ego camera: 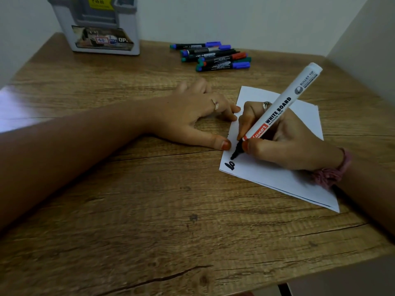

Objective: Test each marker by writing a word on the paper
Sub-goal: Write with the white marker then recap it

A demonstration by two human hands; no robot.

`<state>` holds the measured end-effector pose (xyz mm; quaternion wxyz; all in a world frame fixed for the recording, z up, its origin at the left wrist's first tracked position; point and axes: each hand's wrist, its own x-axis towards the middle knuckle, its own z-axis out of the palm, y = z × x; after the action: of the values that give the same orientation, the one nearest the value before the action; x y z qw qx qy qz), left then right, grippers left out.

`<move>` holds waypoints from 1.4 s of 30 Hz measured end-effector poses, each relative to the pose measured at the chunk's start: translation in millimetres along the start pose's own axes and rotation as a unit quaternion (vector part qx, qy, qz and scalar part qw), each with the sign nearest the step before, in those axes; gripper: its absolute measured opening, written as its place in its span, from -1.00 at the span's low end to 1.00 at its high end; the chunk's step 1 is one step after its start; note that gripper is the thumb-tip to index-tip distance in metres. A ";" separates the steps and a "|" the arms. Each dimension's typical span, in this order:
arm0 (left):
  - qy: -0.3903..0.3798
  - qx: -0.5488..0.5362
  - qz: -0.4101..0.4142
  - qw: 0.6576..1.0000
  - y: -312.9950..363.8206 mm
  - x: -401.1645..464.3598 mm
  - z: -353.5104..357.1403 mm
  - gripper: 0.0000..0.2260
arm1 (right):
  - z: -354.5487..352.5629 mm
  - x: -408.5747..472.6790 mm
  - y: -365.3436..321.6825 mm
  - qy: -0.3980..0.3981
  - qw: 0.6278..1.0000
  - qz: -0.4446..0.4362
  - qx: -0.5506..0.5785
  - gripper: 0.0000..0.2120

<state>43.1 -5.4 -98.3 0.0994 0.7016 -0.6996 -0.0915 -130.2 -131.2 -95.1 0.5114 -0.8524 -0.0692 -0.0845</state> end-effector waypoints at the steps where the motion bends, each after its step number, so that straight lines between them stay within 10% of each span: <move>1: 0.000 0.001 -0.003 1.000 -0.7 0.2 0.2 -0.48 | 0.5 0.7 0.3 0.009 1.000 0.002 -0.004 -0.80; 37: 0.017 -0.036 0.002 0.999 2.0 -1.9 1.2 -0.43 | 1.2 3.4 -0.7 0.036 0.999 0.018 -0.031 -0.70; 42: 0.028 -0.102 0.008 0.994 -2.5 -2.4 -1.1 -0.55 | -3.8 6.9 -2.0 0.079 0.987 0.067 0.124 -0.88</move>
<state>45.8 -3.0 -97.9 0.1912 0.6847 -0.6889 -0.1419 -124.2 -133.3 -90.2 0.6218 -0.7754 0.0190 -0.1081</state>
